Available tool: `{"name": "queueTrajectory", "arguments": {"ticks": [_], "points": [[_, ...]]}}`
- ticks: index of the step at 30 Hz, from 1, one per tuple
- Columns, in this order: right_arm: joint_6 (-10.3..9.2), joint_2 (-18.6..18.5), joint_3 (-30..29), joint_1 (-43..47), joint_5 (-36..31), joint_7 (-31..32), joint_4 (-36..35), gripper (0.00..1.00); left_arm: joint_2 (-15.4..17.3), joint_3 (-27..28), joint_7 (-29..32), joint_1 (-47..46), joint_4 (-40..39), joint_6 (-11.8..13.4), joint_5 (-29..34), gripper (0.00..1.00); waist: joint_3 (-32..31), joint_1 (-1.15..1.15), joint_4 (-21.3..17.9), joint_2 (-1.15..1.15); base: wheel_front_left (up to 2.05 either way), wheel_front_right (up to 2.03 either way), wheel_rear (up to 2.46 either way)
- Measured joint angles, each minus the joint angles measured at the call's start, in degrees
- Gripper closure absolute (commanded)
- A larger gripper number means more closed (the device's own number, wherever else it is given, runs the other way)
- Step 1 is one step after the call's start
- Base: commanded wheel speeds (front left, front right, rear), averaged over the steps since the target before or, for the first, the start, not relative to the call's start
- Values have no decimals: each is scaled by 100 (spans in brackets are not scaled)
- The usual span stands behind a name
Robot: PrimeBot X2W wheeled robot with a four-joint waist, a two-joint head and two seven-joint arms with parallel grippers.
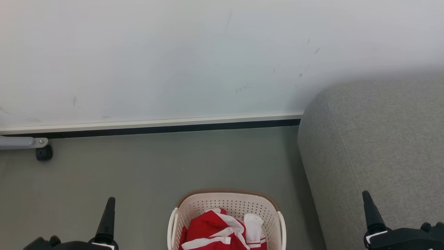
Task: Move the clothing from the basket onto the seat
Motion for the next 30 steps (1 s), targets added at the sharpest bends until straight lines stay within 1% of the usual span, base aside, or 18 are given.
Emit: {"name": "queueTrajectory", "arguments": {"ticks": [9,11,16,23,24,30], "points": [[-137,1,170,7,-1049,-183,-13,0,144,-219,-180,17,-69,154,723,0,-21,0,3,0,0,0,0],[-180,2,229,10,-1385,-256,-32,0,157,-268,-259,38,-100,193,969,0,-27,0,9,0,0,0,0],[-248,3,344,14,-1944,-358,-54,0,216,-320,-365,87,-135,254,1302,0,-37,0,20,0,0,0,0],[-309,-9,566,25,-2564,-472,-97,0,241,-425,-472,107,-178,300,1714,0,-53,0,31,0,0,0,0],[-347,-16,608,25,-2680,-498,-105,0,246,-439,-505,108,-186,300,1758,0,-55,0,32,0,0,0,0],[-410,-99,803,30,-3266,-622,-152,0,280,-498,-631,163,-226,312,2130,0,-69,0,35,0,0,0,0]]}}
